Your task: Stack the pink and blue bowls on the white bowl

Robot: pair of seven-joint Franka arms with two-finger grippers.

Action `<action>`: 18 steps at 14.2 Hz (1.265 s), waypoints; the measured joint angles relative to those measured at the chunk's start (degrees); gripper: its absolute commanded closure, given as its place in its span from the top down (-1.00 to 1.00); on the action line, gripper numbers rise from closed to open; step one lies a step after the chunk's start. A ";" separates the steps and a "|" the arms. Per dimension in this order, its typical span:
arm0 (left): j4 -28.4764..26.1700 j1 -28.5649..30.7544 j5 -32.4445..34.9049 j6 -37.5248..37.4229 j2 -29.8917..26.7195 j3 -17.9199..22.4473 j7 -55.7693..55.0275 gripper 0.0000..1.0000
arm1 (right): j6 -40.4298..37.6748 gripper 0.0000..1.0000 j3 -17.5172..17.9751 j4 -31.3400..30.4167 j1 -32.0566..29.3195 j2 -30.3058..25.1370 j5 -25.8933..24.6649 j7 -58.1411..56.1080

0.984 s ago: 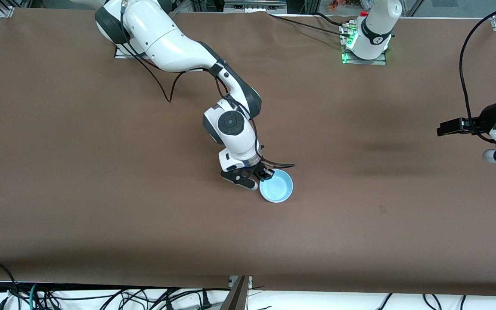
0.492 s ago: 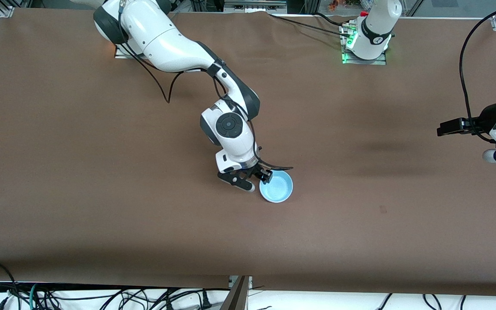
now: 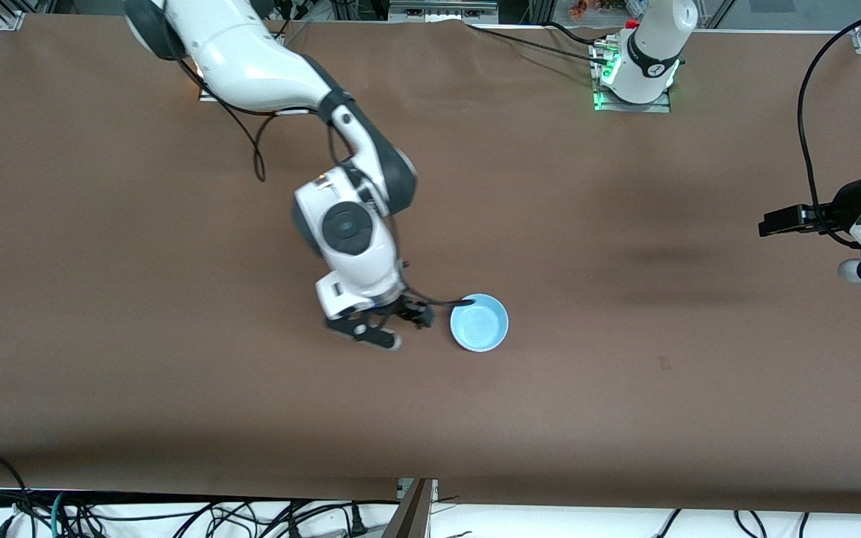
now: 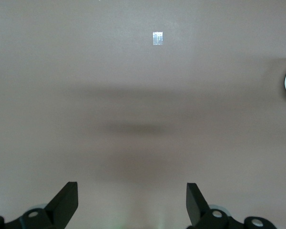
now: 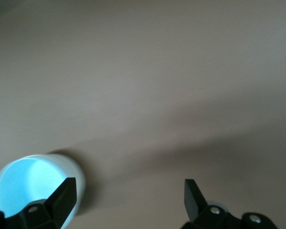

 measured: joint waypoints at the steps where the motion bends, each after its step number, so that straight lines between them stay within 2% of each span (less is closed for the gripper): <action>1: 0.01 0.00 0.00 0.00 0.00 0.00 0.00 1.00 | -3.78 1.00 -0.02 -0.04 -2.15 -1.73 0.13 -4.49; 4: 0.02 0.00 0.00 0.01 0.00 0.00 0.00 1.00 | -14.60 1.00 -0.08 -2.44 -7.96 -9.29 1.23 -17.88; 6: 0.03 0.00 0.00 0.01 0.01 0.00 0.00 1.00 | -16.91 1.00 -0.36 -10.00 -10.69 -17.60 1.57 -24.82; 9: 0.03 0.00 0.00 0.01 0.04 0.00 0.04 1.00 | -18.79 1.00 -3.58 -23.75 -11.68 -31.49 1.59 -32.25; 11: 0.03 0.00 0.00 0.01 0.04 0.00 0.04 1.00 | -20.55 1.00 -6.11 -28.39 -11.71 -37.49 1.59 -36.91; 14: 0.03 0.00 0.00 0.01 0.04 0.00 0.04 1.00 | -22.01 1.00 -10.02 -30.30 -11.73 -41.12 1.57 -44.23; 18: 0.03 0.00 0.00 0.01 0.04 0.00 0.04 1.00 | -21.92 1.00 -12.76 -30.31 -11.76 -41.33 1.57 -47.72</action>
